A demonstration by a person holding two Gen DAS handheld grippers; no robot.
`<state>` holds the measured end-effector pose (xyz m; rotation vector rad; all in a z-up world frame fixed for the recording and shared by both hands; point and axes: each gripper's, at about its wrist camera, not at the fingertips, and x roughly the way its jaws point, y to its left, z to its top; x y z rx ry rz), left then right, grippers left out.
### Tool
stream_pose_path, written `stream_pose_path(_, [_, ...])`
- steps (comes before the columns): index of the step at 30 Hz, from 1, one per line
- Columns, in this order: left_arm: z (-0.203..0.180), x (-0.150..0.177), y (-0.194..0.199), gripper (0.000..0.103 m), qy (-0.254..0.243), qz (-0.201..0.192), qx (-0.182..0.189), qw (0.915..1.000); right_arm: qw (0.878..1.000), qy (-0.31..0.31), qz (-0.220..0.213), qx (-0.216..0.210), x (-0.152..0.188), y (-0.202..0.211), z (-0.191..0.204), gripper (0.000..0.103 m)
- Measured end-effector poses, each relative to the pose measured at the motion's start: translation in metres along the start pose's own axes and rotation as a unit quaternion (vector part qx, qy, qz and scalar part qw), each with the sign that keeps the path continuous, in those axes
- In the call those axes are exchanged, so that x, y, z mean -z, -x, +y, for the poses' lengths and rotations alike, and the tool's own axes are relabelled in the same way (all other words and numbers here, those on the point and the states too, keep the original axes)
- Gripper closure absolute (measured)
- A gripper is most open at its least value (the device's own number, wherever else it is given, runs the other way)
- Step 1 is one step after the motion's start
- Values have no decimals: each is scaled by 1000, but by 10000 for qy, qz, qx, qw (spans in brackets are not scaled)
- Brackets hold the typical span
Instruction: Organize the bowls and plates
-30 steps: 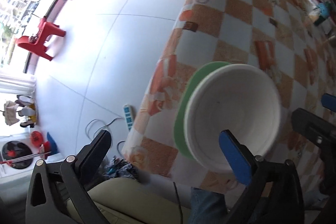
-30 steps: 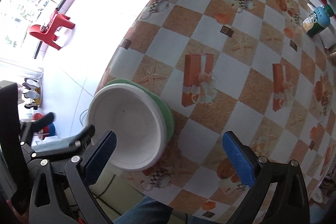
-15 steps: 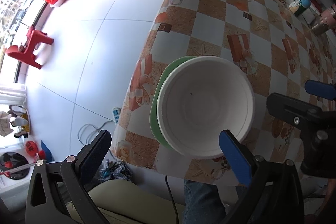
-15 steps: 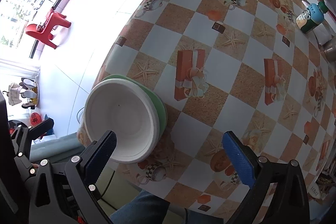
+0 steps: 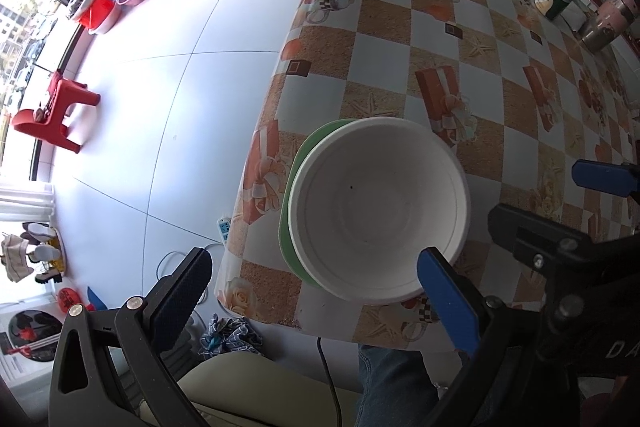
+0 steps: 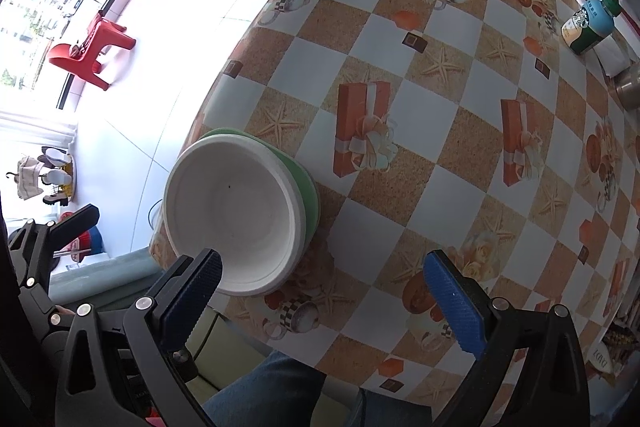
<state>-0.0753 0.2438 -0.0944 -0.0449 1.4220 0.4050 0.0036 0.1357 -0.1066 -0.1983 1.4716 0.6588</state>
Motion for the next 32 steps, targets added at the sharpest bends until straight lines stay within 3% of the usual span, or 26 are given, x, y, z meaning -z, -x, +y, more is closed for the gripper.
stream_pose_path(28, [-8, 3, -3, 1, 176, 178, -191, 9995, 9997, 61, 139, -189, 3, -6, -5, 2])
stream_pose_path(32, [-5, 2, 5, 0, 185, -90, -295, 9994, 9995, 65, 110, -290, 2, -6, -7, 2])
